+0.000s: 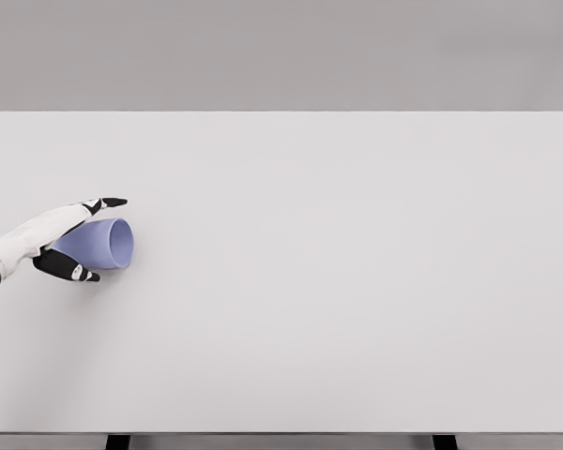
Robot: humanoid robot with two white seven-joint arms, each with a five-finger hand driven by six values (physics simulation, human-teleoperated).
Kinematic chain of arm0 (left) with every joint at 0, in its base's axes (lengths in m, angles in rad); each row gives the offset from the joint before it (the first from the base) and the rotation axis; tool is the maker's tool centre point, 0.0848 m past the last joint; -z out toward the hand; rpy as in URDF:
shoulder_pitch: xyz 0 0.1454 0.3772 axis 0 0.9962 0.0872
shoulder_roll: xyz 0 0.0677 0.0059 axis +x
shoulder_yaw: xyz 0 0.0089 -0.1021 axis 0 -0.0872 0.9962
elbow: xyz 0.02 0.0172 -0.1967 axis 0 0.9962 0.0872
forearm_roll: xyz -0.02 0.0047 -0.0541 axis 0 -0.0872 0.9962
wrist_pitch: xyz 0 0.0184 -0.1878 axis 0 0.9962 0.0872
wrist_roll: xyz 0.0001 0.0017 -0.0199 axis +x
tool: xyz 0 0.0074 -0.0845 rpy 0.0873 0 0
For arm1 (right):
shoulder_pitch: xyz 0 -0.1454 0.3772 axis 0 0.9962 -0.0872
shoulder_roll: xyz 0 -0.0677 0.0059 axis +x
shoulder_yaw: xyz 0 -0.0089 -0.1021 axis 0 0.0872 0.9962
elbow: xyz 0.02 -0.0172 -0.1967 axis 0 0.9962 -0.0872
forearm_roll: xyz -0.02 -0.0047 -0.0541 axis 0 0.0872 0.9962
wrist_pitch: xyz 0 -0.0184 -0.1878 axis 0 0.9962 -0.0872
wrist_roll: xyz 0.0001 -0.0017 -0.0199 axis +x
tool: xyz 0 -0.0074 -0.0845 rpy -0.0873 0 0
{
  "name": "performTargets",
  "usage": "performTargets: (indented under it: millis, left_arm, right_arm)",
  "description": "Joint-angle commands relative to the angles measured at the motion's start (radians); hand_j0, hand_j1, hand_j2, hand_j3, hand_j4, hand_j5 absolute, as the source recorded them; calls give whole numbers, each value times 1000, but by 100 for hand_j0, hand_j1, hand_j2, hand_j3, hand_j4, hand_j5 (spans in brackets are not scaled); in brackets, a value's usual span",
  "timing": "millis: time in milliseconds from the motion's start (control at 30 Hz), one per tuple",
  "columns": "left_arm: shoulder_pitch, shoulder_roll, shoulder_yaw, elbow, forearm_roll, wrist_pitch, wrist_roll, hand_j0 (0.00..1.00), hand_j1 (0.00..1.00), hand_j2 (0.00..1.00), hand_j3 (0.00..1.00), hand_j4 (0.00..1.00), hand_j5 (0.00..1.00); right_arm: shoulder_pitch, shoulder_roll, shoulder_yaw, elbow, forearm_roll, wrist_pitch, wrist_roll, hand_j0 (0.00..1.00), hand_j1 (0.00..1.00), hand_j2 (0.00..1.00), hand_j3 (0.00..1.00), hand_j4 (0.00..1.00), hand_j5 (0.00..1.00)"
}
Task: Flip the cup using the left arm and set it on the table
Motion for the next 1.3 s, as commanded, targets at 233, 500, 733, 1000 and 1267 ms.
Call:
performTargets:
  millis: [233, 500, 733, 1000, 1267]
  left_arm:
    - [-2, -24, -9, -2, -14, -4, 0, 99, 99, 99, 99, 99, 99]
    - [0, -28, -10, -2, -14, -1, 0, 88, 88, 88, 88, 88, 88]
    - [14, -28, -10, -2, -12, 36, 0, 66, 66, 66, 66, 66, 66]
    - [-2, -27, -9, 0, 9, 36, 0, 55, 55, 55, 55, 55, 55]
    - [-35, -22, 11, 10, 132, 35, 0, 51, 51, 51, 51, 51, 51]
  right_arm:
    - [0, 0, 0, 0, 0, 0, 0, 100, 100, 100, 100, 100, 100]
    - [0, 0, 0, 0, 0, 0, 0, 100, 100, 100, 100, 100, 100]
    - [0, 0, 0, 0, 0, 0, 0, 100, 100, 100, 100, 100, 100]
    - [0, 0, 0, 0, 0, 0, 0, 100, 100, 100, 100, 100, 100]
    - [-2, 0, 0, 0, 0, 0, 0, 100, 100, 100, 100, 100, 100]
